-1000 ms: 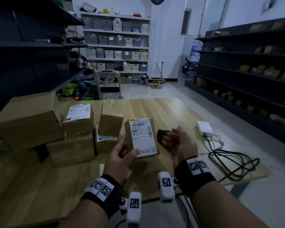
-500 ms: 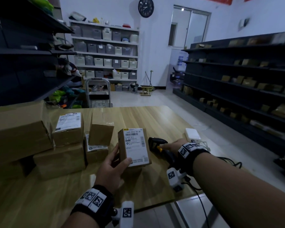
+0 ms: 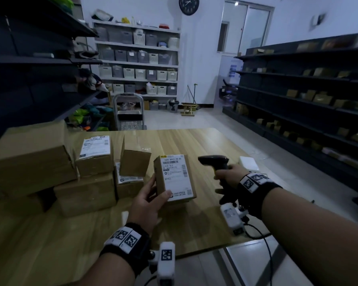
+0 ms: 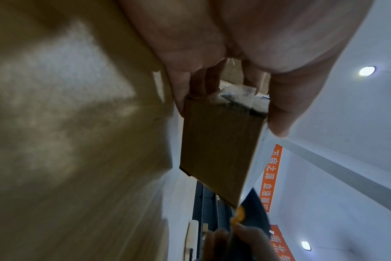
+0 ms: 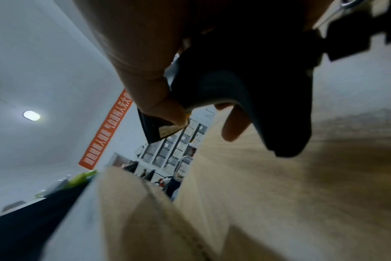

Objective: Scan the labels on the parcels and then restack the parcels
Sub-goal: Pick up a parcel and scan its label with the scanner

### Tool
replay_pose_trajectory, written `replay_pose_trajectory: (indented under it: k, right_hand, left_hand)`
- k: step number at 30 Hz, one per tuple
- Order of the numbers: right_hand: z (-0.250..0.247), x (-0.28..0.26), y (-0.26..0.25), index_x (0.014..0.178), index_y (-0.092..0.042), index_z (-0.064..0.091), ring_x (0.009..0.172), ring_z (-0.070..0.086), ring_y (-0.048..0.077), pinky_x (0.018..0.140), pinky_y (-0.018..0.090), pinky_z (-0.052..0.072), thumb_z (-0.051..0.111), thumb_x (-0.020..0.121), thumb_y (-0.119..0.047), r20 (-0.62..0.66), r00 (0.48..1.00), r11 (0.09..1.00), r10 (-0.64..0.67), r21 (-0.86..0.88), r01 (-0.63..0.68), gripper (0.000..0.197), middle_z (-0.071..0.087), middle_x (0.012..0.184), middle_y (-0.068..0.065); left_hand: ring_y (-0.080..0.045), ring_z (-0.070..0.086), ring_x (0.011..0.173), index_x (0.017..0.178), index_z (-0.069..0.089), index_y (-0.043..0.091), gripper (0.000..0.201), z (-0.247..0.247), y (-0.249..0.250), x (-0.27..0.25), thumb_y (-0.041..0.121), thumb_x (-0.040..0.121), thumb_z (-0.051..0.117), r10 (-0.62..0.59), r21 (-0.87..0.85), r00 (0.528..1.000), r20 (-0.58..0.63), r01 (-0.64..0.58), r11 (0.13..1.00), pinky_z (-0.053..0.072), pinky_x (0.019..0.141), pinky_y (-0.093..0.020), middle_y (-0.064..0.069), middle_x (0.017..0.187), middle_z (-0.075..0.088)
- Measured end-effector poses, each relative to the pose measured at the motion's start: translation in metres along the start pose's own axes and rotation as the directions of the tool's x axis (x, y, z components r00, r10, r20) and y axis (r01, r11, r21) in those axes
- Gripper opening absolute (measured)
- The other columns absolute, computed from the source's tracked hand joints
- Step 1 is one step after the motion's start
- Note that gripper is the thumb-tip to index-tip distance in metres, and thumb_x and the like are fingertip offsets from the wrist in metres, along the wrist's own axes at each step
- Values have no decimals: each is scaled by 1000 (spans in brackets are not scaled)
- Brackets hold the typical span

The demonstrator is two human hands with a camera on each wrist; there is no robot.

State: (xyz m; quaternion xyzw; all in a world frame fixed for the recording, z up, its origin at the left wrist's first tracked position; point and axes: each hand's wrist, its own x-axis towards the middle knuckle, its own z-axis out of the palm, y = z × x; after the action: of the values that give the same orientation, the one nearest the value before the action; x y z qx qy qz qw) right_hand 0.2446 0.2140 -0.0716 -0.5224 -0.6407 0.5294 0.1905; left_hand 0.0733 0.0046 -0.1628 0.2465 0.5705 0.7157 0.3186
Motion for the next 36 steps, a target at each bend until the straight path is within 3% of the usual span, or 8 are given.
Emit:
replay_pose_trajectory:
  k: [4,7,13,16,20,25,32,36]
  right_hand:
    - [-5,-26,-8,116,-6,65,68,69,36,60,47,61,72,93,-10,62,996,987,-63,151,53,25,78,92,22]
    - [-7,-44,-14,118,-4,68,58,57,28,60,40,52,73,91,-15,133,986,988,-101,132,83,29,66,72,13]
    - [-1,-82,-21,120,-8,65,59,61,31,66,50,60,78,91,-17,228,970,986,-90,159,54,32,62,69,11]
    - [1,-93,-22,115,-8,67,59,61,31,64,46,56,78,92,-20,224,969,992,-108,85,91,28,68,73,14]
    - [6,-101,-23,112,-7,68,51,47,23,55,35,43,72,96,-16,227,966,989,-126,101,105,20,54,63,8]
    - [7,-104,-22,124,-1,63,49,45,22,53,32,40,69,95,-16,176,974,982,-145,145,120,34,51,63,7]
    - [6,-106,-18,125,-14,60,50,47,19,53,32,41,68,95,-15,216,969,985,-117,150,86,31,52,63,6]
    - [7,-106,-16,123,-13,62,50,46,19,54,32,41,68,95,-15,228,968,985,-109,159,73,30,51,63,5]
  left_hand:
    - [-26,71,124,157,51,45,74,0,0,1,27,94,84,14,41,1000,-13,-14,999,61,95,-43,4,134,74]
    - [-24,71,125,158,51,45,76,0,-1,2,29,93,86,30,68,999,-18,-29,997,61,102,-47,6,135,73]
    - [-19,68,128,153,45,55,81,-2,-6,4,34,89,90,81,152,996,-34,-75,986,60,109,-51,9,141,69]
    - [-18,67,127,158,45,49,84,-3,-8,5,36,89,90,92,168,995,-36,-85,982,60,104,-44,8,141,67]
    - [-2,64,113,161,44,44,86,-4,-8,5,33,89,90,100,152,995,-23,-95,984,57,92,-34,11,135,66]
    - [-19,63,127,162,43,43,89,-4,-7,3,36,87,90,68,127,997,-24,-65,990,56,106,-50,11,143,63]
    - [-16,62,121,163,43,38,86,-5,-7,2,34,90,88,92,156,996,-21,-87,984,55,91,-35,10,141,61]
    - [-19,59,126,165,41,36,90,-3,-7,2,37,88,89,93,178,995,-42,-84,980,52,102,-43,9,142,60]
